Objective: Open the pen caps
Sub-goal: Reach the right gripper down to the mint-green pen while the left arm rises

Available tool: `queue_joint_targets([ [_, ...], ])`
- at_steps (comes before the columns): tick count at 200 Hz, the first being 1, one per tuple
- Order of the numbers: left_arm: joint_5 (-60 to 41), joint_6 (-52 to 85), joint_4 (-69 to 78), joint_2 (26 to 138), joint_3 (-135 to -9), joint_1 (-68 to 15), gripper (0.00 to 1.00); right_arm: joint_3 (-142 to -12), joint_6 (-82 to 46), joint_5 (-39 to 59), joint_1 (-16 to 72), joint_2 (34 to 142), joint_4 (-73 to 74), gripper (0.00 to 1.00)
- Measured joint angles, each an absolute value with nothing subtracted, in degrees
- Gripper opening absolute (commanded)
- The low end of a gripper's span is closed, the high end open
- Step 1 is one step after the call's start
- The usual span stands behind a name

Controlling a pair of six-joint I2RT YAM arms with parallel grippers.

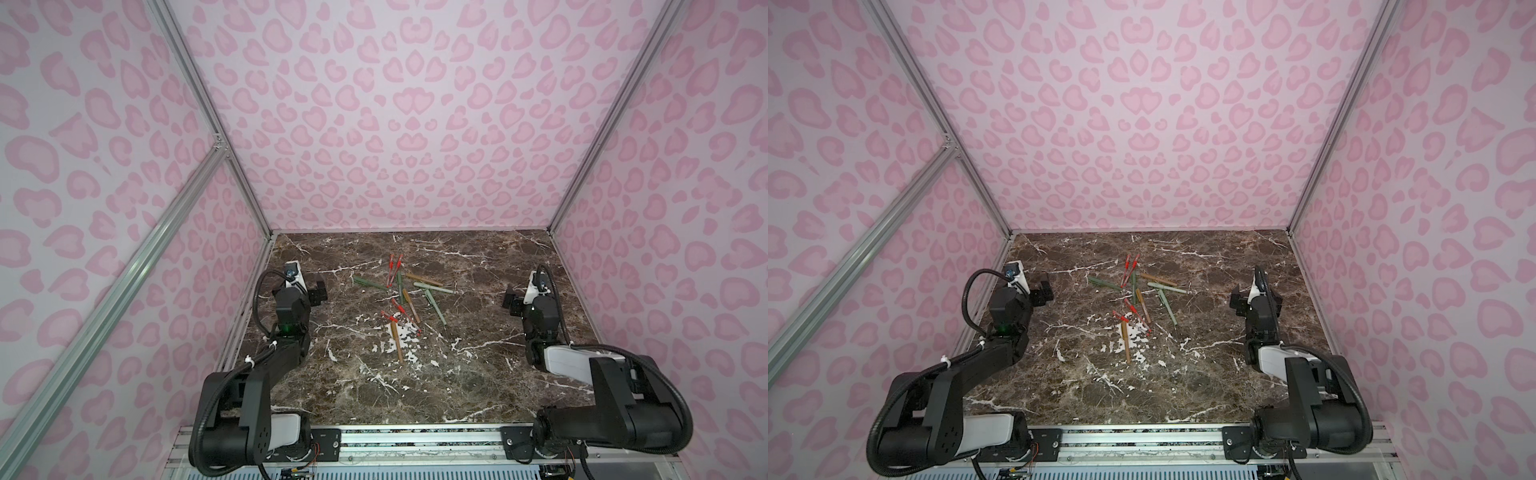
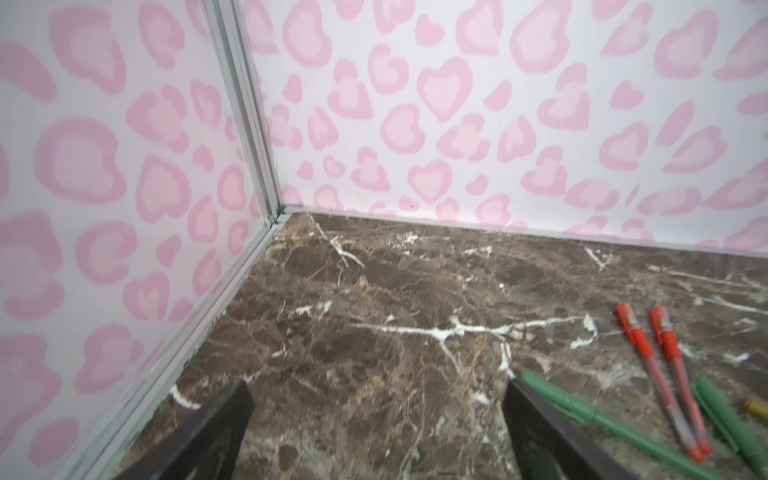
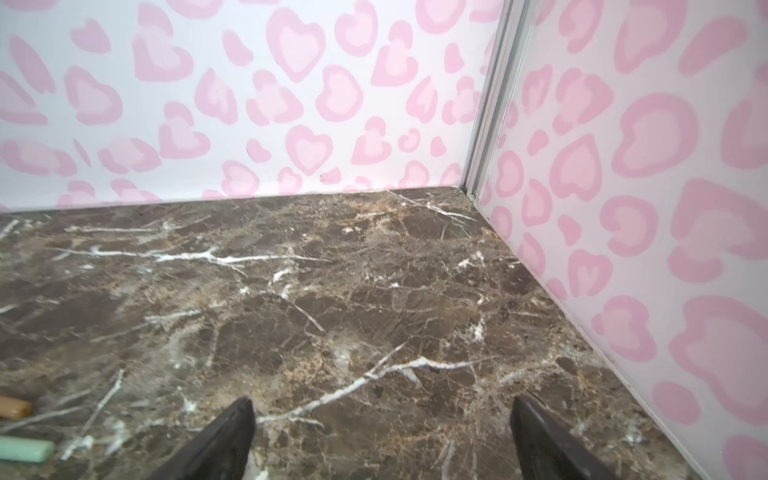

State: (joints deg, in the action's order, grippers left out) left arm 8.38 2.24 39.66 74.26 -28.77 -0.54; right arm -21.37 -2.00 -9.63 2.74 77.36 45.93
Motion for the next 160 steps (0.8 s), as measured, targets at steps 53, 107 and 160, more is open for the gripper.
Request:
queue_joint_targets([
  [53,1.56,3.99,-1.65,65.36,-53.65,-0.56,0.97,-37.39,-6.55,-4.03,7.66,69.76,20.32,0.98],
  [107,-6.46,3.29,-18.85,57.23,-51.13,2.52,0.97,-56.12,-9.61,-3.03,21.47,79.90,-4.82,0.88],
  [160,-11.75,3.20,-19.59,56.40,-45.87,3.70,0.97,-67.96,-13.96,-1.65,29.21,94.83,-21.08,0.66],
])
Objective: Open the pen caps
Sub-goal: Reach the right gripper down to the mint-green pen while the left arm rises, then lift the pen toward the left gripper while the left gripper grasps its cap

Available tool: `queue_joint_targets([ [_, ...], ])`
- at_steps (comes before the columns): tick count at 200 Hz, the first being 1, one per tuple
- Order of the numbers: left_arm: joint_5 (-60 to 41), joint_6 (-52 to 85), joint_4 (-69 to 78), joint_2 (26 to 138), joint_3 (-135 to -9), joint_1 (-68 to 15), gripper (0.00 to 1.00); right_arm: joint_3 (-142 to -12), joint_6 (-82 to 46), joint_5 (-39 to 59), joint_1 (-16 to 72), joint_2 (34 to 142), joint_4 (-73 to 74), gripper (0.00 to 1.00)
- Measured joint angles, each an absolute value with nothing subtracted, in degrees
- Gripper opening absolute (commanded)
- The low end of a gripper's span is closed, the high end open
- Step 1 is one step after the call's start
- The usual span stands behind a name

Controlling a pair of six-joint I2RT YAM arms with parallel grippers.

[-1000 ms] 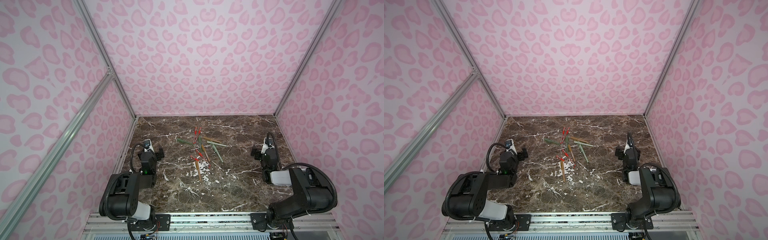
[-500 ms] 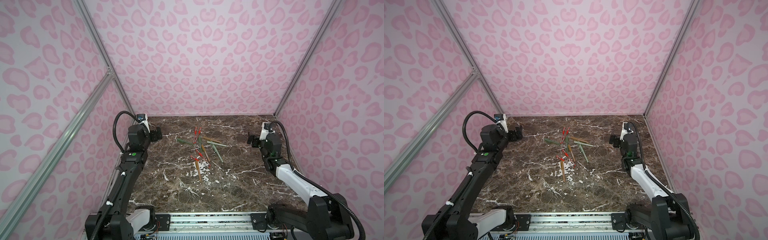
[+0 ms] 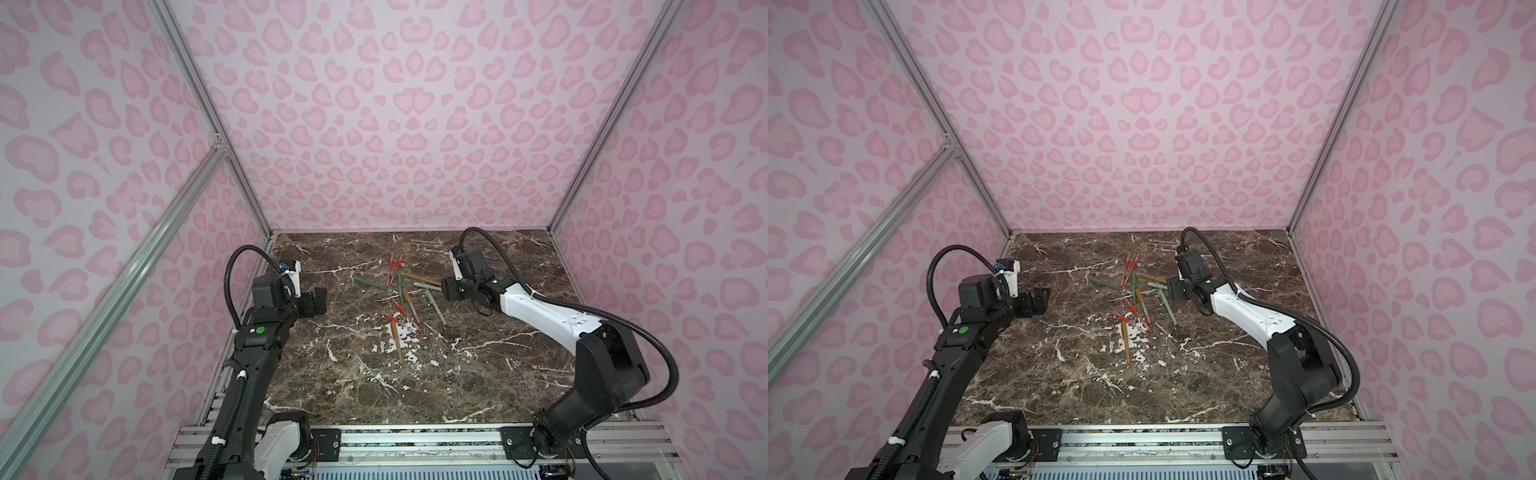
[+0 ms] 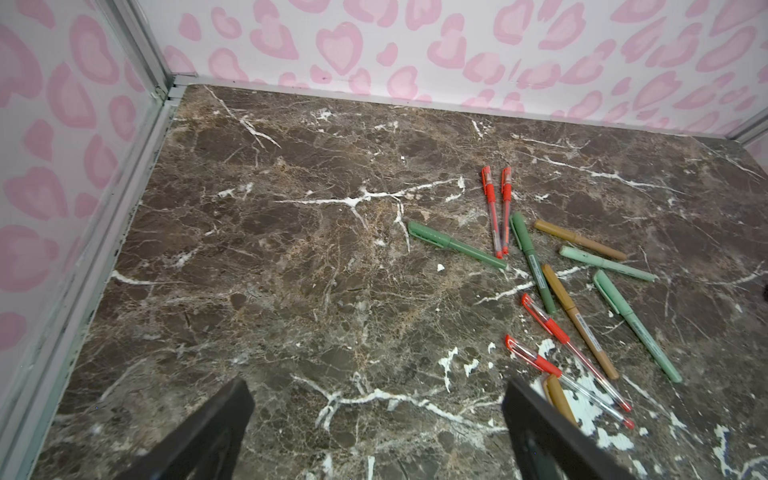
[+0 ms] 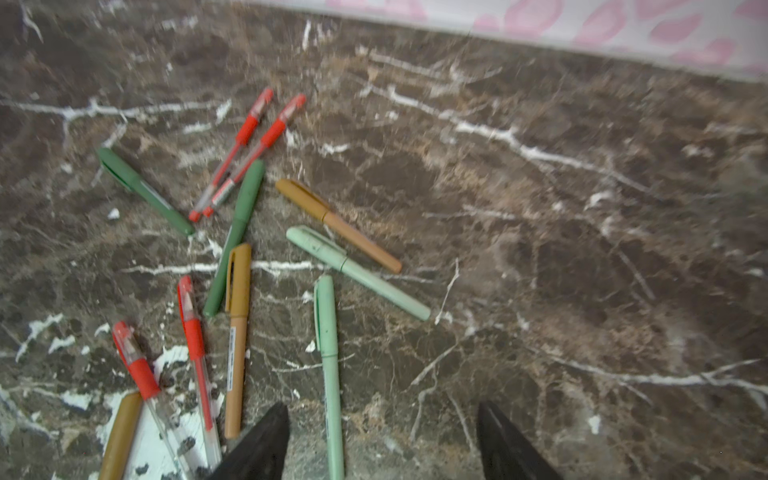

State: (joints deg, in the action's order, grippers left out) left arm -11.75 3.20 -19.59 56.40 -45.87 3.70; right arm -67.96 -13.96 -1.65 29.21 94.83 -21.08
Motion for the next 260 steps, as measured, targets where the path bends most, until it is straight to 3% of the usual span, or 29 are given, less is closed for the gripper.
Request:
queue_joint_targets([
  [62,-13.50,3.62,-19.16,56.82,-45.76,3.68,0.97,-78.63,-16.10,1.89,31.14,109.43,-32.14,0.52],
  [135,-13.67,4.45,-19.16,56.99,-45.89,3.64,0.97,-83.15,-16.88,4.56,31.51,116.79,-36.01,0.35],
  [205,-14.20,4.43,-19.25,56.99,-46.70,3.64,0.97,-81.91,-16.69,4.12,32.32,117.30,-35.16,0.16],
  [260,-19.14,4.45,-19.66,57.21,-48.90,2.70,0.97,-76.88,-16.93,6.26,34.06,110.54,-36.05,0.06],
])
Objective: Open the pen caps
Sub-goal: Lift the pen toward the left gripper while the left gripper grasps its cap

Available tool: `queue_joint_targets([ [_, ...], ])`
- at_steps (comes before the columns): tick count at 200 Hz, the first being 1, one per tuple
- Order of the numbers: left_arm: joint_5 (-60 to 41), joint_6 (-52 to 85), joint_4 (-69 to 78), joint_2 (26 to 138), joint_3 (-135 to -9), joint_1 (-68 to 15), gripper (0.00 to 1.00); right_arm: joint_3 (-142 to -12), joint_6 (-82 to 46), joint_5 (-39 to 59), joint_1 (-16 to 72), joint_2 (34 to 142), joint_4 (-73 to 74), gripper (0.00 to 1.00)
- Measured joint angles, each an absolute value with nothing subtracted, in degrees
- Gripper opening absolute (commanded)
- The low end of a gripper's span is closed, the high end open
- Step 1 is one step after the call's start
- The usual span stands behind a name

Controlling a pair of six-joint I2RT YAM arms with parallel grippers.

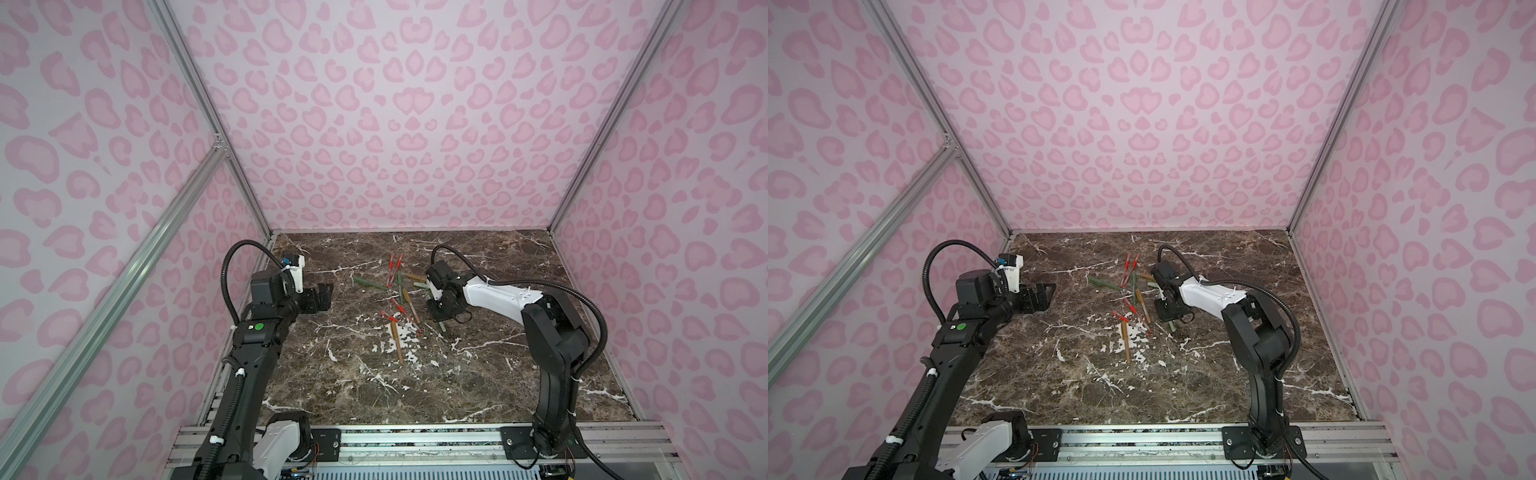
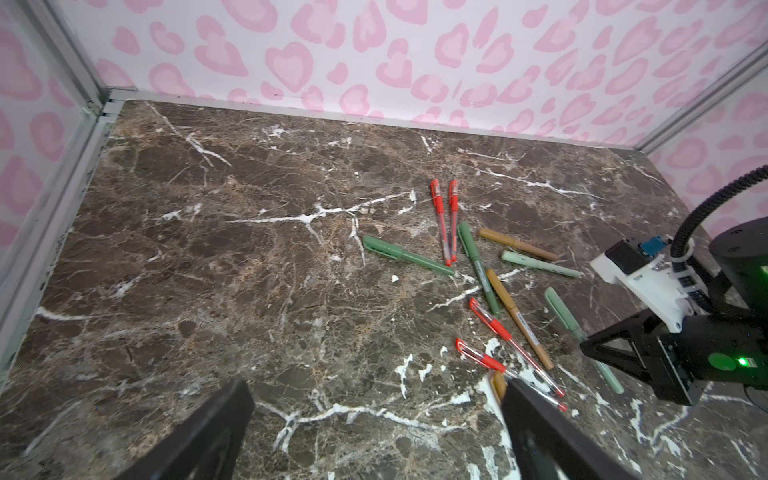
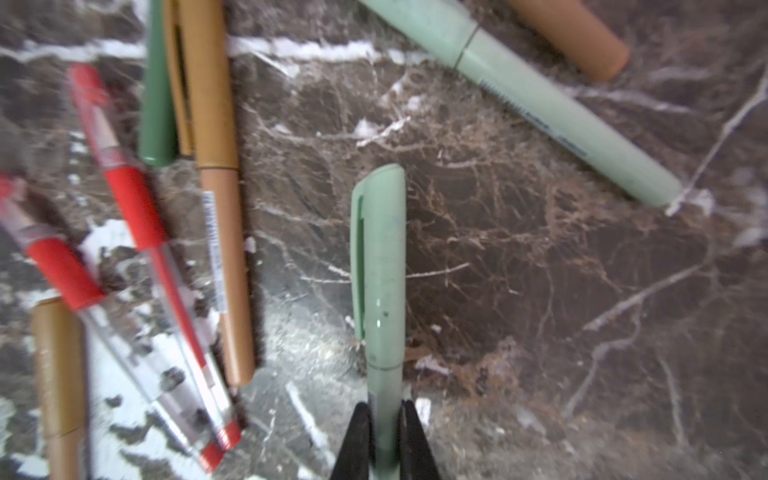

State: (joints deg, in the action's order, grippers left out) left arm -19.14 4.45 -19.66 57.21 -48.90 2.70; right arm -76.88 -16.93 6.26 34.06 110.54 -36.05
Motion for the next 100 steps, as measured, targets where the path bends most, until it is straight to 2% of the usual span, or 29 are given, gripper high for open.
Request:
queue_joint_targets([
  [65,-32.99,11.09,-18.33,60.53,-50.35,-1.69,1.00,-69.49,-22.17,10.17,38.63,97.17,-30.37,0.07],
  [100,-43.09,19.57,-11.51,62.83,-47.46,-5.17,0.96,-68.69,-27.31,11.94,45.25,93.69,-21.19,0.06],
])
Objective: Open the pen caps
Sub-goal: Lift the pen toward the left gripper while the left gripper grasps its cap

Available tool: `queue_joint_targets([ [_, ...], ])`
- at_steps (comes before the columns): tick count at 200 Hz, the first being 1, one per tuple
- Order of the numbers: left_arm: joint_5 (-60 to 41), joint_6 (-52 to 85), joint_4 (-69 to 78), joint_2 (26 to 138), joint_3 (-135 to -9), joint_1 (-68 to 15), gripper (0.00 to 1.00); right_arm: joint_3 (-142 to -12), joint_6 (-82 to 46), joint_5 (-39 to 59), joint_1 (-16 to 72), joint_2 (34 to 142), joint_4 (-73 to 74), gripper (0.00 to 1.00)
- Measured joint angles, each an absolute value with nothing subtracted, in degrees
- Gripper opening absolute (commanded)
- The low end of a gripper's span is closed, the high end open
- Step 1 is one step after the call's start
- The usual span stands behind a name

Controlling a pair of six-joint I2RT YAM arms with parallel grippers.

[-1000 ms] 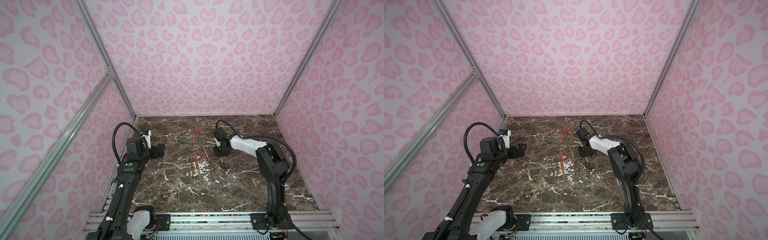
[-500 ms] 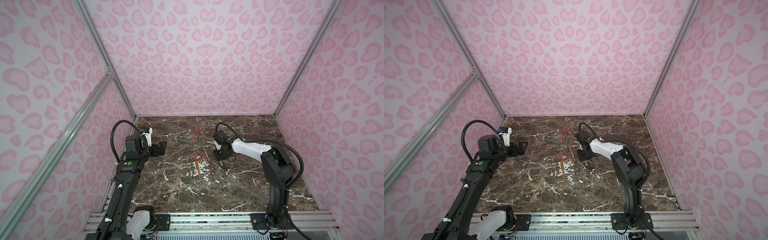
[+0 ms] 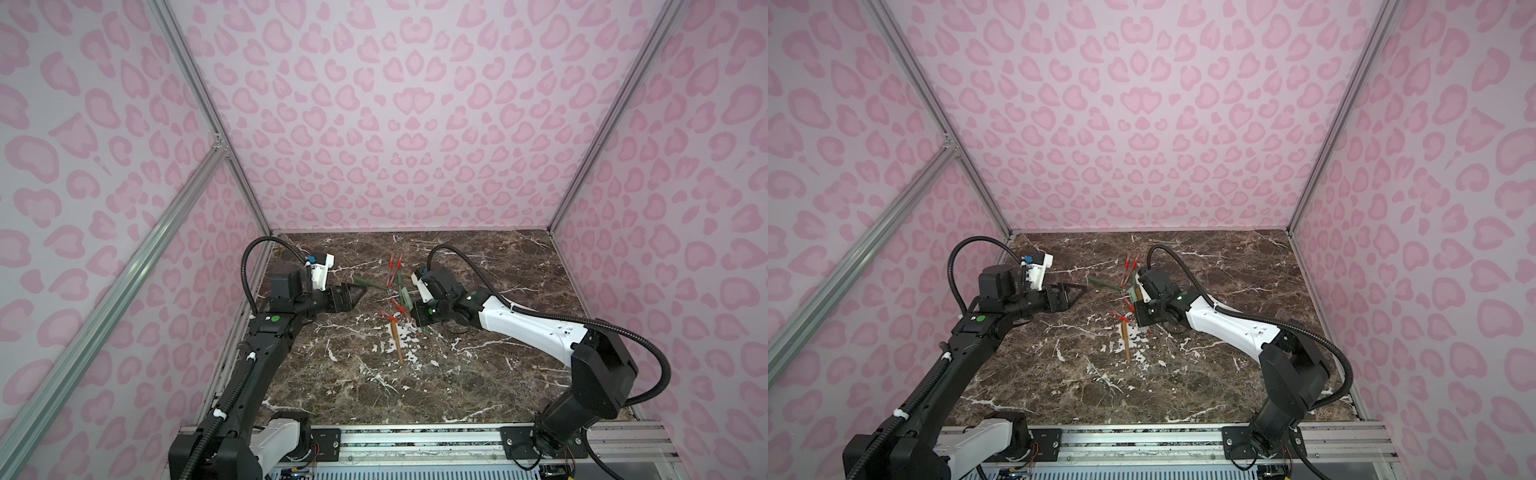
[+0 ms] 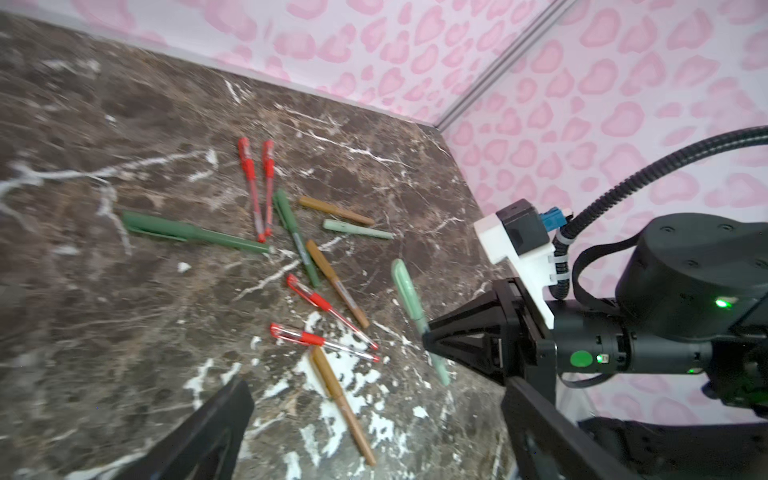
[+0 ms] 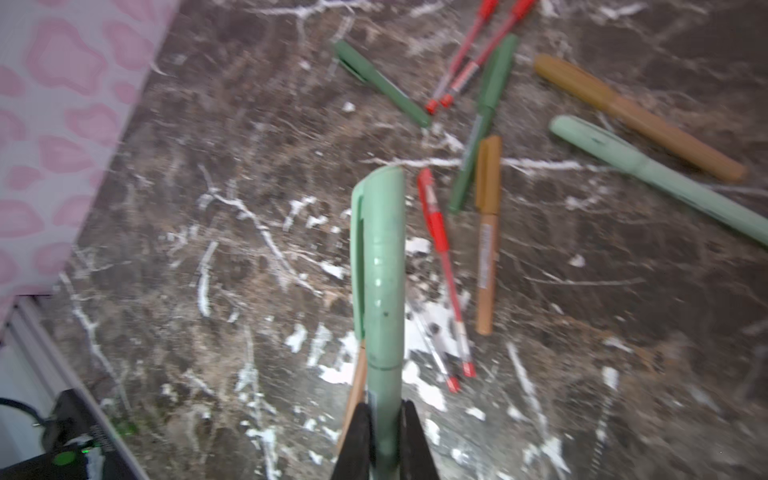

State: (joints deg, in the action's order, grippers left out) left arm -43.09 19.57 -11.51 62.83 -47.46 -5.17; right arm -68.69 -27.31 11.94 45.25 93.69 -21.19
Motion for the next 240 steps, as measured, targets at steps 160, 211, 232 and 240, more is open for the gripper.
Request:
queue_joint_targets([
  [160,-45.36,26.92,-4.60,66.87,-47.09,-8.80,0.21,-74.78,-33.63,13.96,55.88,97.01,-7.01,0.05],
  [211,-44.56,26.87,-4.60,66.15,-46.96,-8.80,0.03,-75.57,-33.39,13.76,55.94,97.08,-8.01,0.13],
  [232,-44.36,26.87,-4.67,66.08,-46.96,-8.80,0.04,-75.68,-33.39,13.65,55.99,97.32,-7.94,0.25],
  [240,-44.05,26.87,-4.69,66.08,-46.96,-8.78,0.04,-75.92,-33.34,13.67,55.99,97.62,-7.86,0.27],
])
